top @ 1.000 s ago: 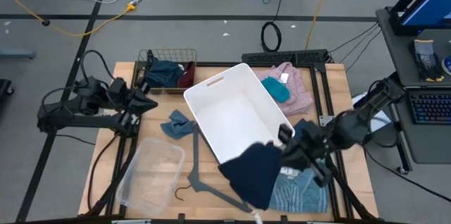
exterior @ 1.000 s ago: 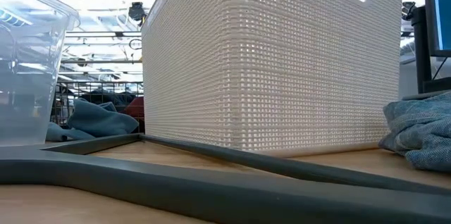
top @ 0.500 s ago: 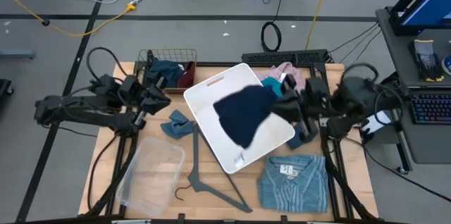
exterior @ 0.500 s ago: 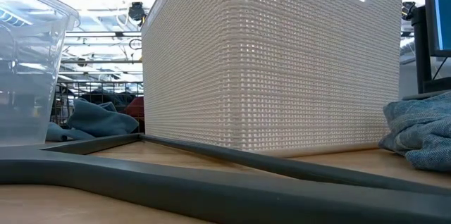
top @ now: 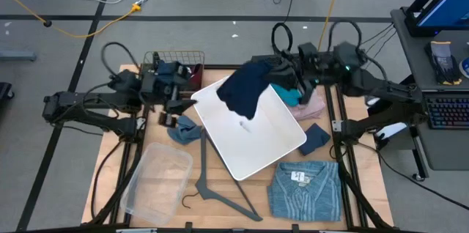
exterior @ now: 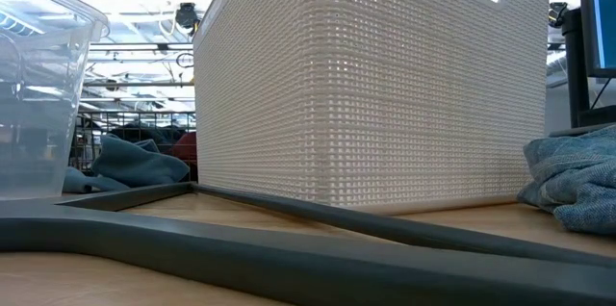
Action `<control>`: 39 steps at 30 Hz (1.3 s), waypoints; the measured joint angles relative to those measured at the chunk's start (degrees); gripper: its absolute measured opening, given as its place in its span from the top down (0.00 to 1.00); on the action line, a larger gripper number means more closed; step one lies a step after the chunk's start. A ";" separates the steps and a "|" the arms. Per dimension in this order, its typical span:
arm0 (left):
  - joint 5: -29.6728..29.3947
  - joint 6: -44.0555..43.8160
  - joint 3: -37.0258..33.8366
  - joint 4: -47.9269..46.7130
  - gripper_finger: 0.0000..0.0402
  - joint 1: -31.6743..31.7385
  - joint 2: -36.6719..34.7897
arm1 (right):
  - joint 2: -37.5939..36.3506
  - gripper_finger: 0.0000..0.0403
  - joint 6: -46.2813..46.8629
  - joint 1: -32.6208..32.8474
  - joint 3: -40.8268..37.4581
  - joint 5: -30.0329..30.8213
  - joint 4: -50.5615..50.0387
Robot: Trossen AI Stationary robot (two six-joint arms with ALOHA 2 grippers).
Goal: Pick & Place Cloths
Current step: Put the blue boxer shorts into the mesh basket
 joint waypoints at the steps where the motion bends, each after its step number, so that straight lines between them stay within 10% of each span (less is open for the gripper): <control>1: -0.01 1.21 1.36 -1.83 0.49 0.04 1.07 | 0.39 1.00 1.20 -1.53 0.00 -2.16 0.47; 19: -12.23 13.92 24.67 -29.00 0.44 0.09 15.23 | 12.34 1.00 22.01 -13.16 0.00 -27.86 21.02; 39: -16.17 13.90 25.75 -30.48 0.38 2.37 16.59 | 15.60 1.00 28.02 -13.21 -0.04 -36.02 24.56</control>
